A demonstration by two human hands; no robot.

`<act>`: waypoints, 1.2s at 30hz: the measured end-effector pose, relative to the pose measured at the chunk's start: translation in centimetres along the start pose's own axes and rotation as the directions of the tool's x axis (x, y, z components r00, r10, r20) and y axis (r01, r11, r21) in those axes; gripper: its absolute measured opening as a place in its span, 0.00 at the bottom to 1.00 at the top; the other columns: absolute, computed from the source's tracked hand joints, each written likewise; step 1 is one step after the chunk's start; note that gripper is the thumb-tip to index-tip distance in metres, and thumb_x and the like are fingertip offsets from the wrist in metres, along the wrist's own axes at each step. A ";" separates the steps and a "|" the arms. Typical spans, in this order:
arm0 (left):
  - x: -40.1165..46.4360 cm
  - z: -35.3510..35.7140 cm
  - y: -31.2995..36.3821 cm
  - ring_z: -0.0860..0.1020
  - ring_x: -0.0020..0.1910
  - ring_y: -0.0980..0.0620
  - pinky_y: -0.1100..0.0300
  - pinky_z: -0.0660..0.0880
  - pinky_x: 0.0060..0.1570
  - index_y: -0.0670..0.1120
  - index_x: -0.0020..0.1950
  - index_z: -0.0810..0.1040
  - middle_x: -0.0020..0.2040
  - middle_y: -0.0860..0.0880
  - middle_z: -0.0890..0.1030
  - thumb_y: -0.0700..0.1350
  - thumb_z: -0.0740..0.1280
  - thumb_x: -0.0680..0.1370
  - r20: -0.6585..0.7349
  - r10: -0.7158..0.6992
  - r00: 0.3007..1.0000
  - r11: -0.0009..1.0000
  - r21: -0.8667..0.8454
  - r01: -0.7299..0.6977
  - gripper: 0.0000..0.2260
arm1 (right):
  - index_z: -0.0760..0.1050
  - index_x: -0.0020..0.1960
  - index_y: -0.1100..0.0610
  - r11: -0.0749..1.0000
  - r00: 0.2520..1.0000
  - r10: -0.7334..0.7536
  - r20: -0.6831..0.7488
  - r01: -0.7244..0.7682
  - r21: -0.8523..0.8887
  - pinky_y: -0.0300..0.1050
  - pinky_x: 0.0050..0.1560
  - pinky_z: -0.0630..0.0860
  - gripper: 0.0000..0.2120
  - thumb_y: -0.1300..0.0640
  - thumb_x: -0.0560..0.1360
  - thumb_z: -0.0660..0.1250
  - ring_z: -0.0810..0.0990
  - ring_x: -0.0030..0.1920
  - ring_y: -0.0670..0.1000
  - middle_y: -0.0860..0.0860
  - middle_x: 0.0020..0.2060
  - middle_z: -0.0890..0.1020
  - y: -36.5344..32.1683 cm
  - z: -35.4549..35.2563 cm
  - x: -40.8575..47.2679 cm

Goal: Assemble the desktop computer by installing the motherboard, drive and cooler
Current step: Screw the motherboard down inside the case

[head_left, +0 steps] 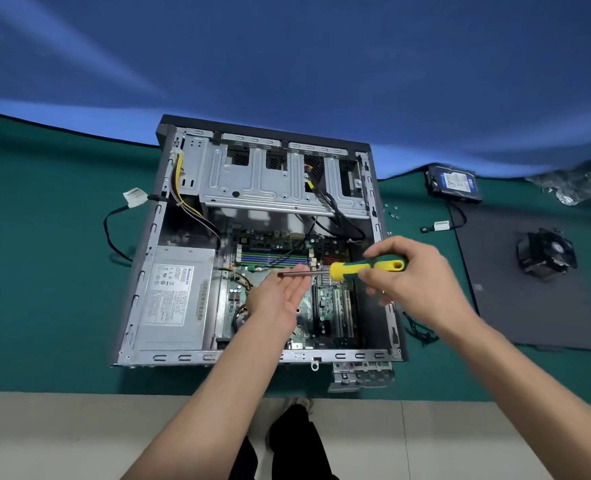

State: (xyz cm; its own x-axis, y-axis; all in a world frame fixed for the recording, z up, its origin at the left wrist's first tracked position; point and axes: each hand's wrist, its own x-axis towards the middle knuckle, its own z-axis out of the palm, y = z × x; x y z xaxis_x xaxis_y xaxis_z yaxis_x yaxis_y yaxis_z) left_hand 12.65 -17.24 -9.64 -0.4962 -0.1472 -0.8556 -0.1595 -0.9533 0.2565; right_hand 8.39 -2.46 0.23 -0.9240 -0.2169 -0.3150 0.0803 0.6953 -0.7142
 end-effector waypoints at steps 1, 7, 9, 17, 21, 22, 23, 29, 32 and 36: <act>0.2 0.1 -0.3 0.79 0.38 0.46 0.59 0.79 0.34 0.35 0.56 0.70 0.39 0.40 0.77 0.39 0.56 0.83 -0.023 -0.010 1.000 1.000 0.013 0.011 0.08 | 0.77 0.42 0.50 1.000 1.000 -0.002 0.012 0.002 -0.025 0.41 0.27 0.76 0.07 0.60 0.70 0.73 0.80 0.24 0.48 0.50 0.25 0.81 0.1 0.3 0.0; 1.3 0.6 -0.5 0.80 0.40 0.43 0.57 0.79 0.28 0.35 0.56 0.69 0.44 0.37 0.78 0.38 0.56 0.82 -0.049 -0.080 0.996 0.994 0.068 0.083 0.07 | 0.78 0.40 0.49 0.994 1.000 -0.019 0.017 0.021 -0.106 0.37 0.21 0.71 0.04 0.56 0.70 0.72 0.73 0.18 0.45 0.47 0.21 0.79 1.0 0.1 1.4; 1.5 0.7 -0.6 0.80 0.41 0.42 0.56 0.79 0.28 0.36 0.55 0.69 0.46 0.37 0.78 0.37 0.56 0.82 -0.030 -0.087 0.996 0.991 0.096 0.089 0.06 | 0.78 0.40 0.50 0.996 1.000 -0.006 0.017 0.008 -0.084 0.34 0.20 0.69 0.04 0.57 0.70 0.72 0.72 0.18 0.44 0.46 0.20 0.77 1.2 -0.3 2.1; 1.0 0.1 -0.8 0.84 0.37 0.43 0.57 0.80 0.30 0.34 0.51 0.74 0.43 0.36 0.83 0.40 0.56 0.82 0.110 -0.192 0.975 0.928 0.343 0.145 0.11 | 0.78 0.40 0.51 0.994 0.997 0.013 0.073 -0.005 -0.106 0.36 0.22 0.70 0.03 0.58 0.69 0.72 0.71 0.18 0.45 0.45 0.19 0.76 2.2 -0.3 3.5; 0.9 -0.8 1.4 0.80 0.27 0.48 0.62 0.74 0.23 0.36 0.47 0.76 0.32 0.42 0.82 0.42 0.57 0.80 0.113 -0.051 0.992 0.730 0.683 -0.040 0.12 | 0.78 0.38 0.49 0.978 0.997 0.015 0.073 0.000 -0.207 0.37 0.22 0.69 0.04 0.55 0.67 0.72 0.70 0.20 0.46 0.45 0.20 0.76 2.5 -1.3 3.8; 1.2 -0.9 1.8 0.78 0.24 0.48 0.63 0.71 0.20 0.36 0.45 0.76 0.29 0.44 0.81 0.41 0.57 0.79 0.098 0.018 0.995 0.669 0.738 -0.085 0.12 | 0.78 0.37 0.49 0.970 0.997 0.013 0.079 0.006 -0.242 0.37 0.23 0.68 0.04 0.54 0.67 0.73 0.69 0.20 0.45 0.45 0.22 0.77 2.6 -1.5 3.8; 1.5 -0.9 2.1 0.76 0.22 0.49 0.65 0.69 0.19 0.36 0.44 0.76 0.27 0.45 0.80 0.41 0.57 0.79 0.088 0.074 0.993 0.617 0.779 -0.115 0.12 | 0.77 0.37 0.48 0.960 0.996 0.014 0.091 0.012 -0.280 0.37 0.24 0.67 0.04 0.53 0.67 0.73 0.69 0.21 0.44 0.45 0.23 0.77 2.6 -1.6 3.7; 3.1 0.5 1.2 0.71 0.19 0.51 0.66 0.63 0.18 0.37 0.40 0.76 0.27 0.45 0.79 0.40 0.58 0.78 0.167 0.070 0.983 0.363 0.914 -0.181 0.11 | 0.77 0.36 0.47 0.910 0.980 0.038 0.194 0.046 -0.413 0.35 0.23 0.64 0.05 0.52 0.66 0.72 0.69 0.21 0.44 0.46 0.24 0.77 2.6 -1.4 2.2; 4.2 0.6 0.7 0.78 0.28 0.45 0.58 0.77 0.33 0.37 0.39 0.78 0.32 0.42 0.81 0.43 0.59 0.79 0.254 0.156 0.955 0.044 0.964 -0.263 0.14 | 0.76 0.36 0.47 0.871 0.966 0.037 0.257 0.095 -0.482 0.34 0.24 0.64 0.04 0.52 0.65 0.72 0.70 0.22 0.44 0.46 0.25 0.78 2.7 -1.6 1.5; 4.9 0.2 0.2 0.75 0.32 0.46 0.59 0.70 0.36 0.44 0.33 0.70 0.30 0.46 0.75 0.49 0.60 0.79 0.322 0.197 0.926 -0.387 0.894 -0.228 0.16 | 0.76 0.38 0.47 0.830 0.954 0.049 0.297 0.127 -0.543 0.35 0.25 0.63 0.04 0.51 0.66 0.72 0.70 0.24 0.44 0.45 0.26 0.77 3.1 -1.1 0.8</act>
State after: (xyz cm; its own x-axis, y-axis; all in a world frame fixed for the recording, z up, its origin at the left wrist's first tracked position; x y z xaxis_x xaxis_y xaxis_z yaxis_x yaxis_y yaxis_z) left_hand 10.03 -18.11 -13.75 -0.7655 -0.2394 -0.5973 -0.5877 0.6380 0.4975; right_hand 7.46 0.32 -1.54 -0.7659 -0.3766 -0.5211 -0.2532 0.9217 -0.2939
